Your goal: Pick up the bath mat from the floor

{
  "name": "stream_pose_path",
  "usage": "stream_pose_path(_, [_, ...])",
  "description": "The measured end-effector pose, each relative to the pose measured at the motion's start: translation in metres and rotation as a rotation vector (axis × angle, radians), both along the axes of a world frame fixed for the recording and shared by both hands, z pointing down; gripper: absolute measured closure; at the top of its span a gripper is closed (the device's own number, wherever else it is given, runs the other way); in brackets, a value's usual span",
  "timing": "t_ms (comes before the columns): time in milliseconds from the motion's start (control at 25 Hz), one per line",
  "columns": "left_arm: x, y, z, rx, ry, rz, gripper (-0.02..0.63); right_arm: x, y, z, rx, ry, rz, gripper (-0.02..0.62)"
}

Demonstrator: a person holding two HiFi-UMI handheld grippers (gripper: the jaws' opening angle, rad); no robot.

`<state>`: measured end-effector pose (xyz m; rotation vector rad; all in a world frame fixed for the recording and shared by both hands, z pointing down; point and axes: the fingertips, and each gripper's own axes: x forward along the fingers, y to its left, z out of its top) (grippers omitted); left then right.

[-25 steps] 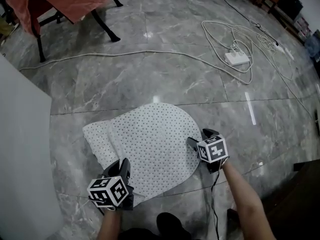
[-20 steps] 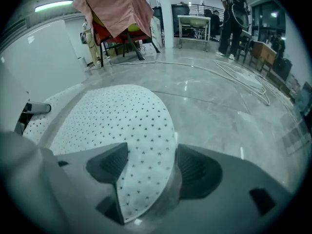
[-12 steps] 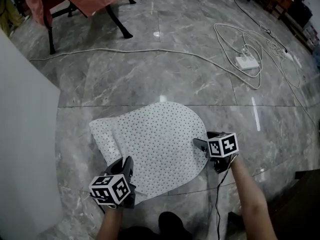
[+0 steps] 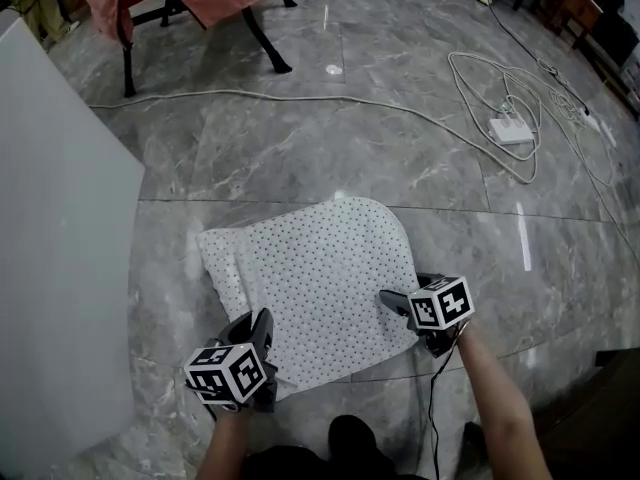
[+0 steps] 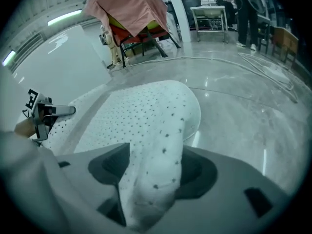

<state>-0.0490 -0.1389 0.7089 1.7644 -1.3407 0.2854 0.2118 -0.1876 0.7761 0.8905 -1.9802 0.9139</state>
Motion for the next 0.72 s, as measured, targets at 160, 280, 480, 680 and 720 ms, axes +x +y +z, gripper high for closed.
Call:
stream_pose_path(160, [-0.015,0.013,-0.005,0.011,-0.004,-0.014,0.583,-0.02,0.009,-0.013,0.04,-0.027,0.011,0.383])
stream_pose_path(280, [-0.027,0.025,-0.009,0.022,-0.019,-0.026,0.583,-0.018,0.011,-0.022,0.104,0.018,0.035,0.519])
stream_pose_path(480, [-0.056,0.048,-0.014,0.037,-0.046,-0.102,0.583,-0.025,0.019,-0.042,0.135,0.003,0.054,0.558])
stream_pose_path(680, [-0.093,0.065,-0.033,0.067,-0.062,-0.192,0.584,-0.044,0.031,-0.071,0.128,-0.071,0.068,0.565])
stream_pose_path(720, [-0.101,0.068,-0.038,0.068,-0.066,-0.208,0.586,-0.047,0.034,-0.077,0.126,-0.081,0.068,0.565])
